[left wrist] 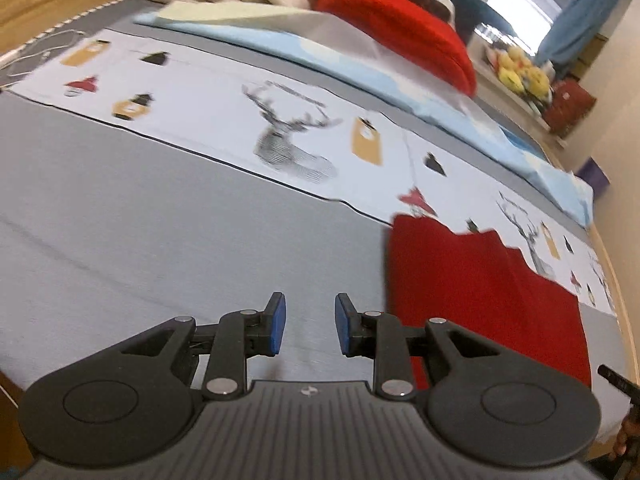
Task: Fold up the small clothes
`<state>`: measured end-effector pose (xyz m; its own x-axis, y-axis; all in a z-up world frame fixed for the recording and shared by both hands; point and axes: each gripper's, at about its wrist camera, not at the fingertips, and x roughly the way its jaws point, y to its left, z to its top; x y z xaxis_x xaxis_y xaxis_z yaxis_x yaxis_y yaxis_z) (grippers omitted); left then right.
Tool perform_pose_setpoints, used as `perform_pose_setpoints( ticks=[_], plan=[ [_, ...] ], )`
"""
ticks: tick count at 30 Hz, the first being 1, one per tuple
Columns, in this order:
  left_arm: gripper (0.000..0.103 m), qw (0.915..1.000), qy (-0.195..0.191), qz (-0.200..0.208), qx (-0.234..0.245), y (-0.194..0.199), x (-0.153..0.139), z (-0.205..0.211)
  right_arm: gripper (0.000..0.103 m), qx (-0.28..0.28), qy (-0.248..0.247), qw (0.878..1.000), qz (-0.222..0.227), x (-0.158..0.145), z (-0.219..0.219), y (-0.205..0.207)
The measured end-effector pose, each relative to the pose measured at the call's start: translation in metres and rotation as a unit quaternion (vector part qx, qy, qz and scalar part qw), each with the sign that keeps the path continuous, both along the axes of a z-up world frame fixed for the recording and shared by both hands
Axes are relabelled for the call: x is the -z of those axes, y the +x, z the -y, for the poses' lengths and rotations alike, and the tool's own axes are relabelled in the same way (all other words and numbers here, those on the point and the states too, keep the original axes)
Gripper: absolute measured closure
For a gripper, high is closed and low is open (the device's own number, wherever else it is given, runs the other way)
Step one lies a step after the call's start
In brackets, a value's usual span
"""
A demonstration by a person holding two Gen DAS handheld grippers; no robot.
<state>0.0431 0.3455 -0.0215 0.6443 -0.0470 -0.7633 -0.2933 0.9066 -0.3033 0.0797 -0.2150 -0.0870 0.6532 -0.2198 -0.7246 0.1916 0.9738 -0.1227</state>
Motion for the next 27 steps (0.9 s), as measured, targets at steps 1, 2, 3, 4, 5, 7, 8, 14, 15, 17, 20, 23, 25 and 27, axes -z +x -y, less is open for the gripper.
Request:
perform_pose_setpoints(
  ticks=[1, 2, 3, 4, 5, 7, 8, 14, 15, 17, 20, 23, 25, 27],
  plan=[
    [0.073, 1.0000, -0.004, 0.002, -0.008, -0.003, -0.001, -0.009, 0.055, -0.019, -0.003, 1.000, 0.009, -0.001, -0.016, -0.002],
    [0.073, 0.9998, -0.008, 0.003, -0.016, -0.006, -0.001, -0.017, 0.055, -0.036, -0.002, 0.999, 0.018, -0.002, -0.030, -0.009],
    [0.073, 0.9996, -0.009, 0.004, -0.025, -0.010, -0.003, -0.025, 0.055, -0.054, 0.002, 0.998, 0.025, -0.001, -0.047, -0.012],
    [0.073, 0.9994, -0.008, 0.006, -0.032, -0.012, -0.004, -0.031, 0.055, -0.073, 0.006, 0.997, 0.030, 0.001, -0.065, -0.015],
    [0.073, 0.9992, -0.006, 0.007, -0.038, -0.015, -0.005, -0.036, 0.055, -0.092, 0.011, 0.995, 0.034, 0.002, -0.083, -0.017],
    [0.073, 0.9988, -0.001, 0.007, -0.048, -0.020, -0.006, -0.048, 0.057, -0.133, 0.021, 0.990, 0.042, 0.007, -0.122, -0.025],
    [0.073, 0.9987, 0.001, 0.005, -0.051, -0.023, -0.005, -0.054, 0.057, -0.153, 0.026, 0.987, 0.044, 0.008, -0.139, -0.029],
    [0.073, 0.9971, 0.012, -0.010, -0.075, -0.041, 0.003, -0.087, 0.058, -0.310, 0.041, 0.948, 0.054, 0.019, -0.258, -0.051],
    [0.073, 0.9967, 0.012, -0.012, -0.080, -0.045, 0.004, -0.093, 0.058, -0.339, 0.042, 0.938, 0.052, 0.022, -0.276, -0.055],
    [0.073, 0.9957, 0.010, -0.018, -0.091, -0.052, 0.008, -0.105, 0.056, -0.398, 0.045, 0.916, 0.037, 0.027, -0.307, -0.067],
    [0.073, 0.9944, 0.009, -0.020, -0.104, -0.061, 0.010, -0.118, 0.054, -0.473, 0.005, 0.880, 0.028, 0.036, -0.346, -0.083],
    [0.073, 0.9933, 0.005, -0.022, -0.114, -0.066, 0.012, -0.129, 0.053, -0.503, -0.056, 0.863, 0.002, 0.051, -0.375, -0.092],
    [0.073, 0.9929, 0.002, -0.022, -0.116, -0.066, 0.012, -0.132, 0.052, -0.505, -0.091, 0.859, -0.004, 0.061, -0.382, -0.088],
    [0.073, 0.9932, 0.001, -0.021, -0.115, -0.064, 0.012, -0.133, 0.050, -0.505, -0.115, 0.856, -0.002, 0.065, -0.386, -0.086]
  ],
)
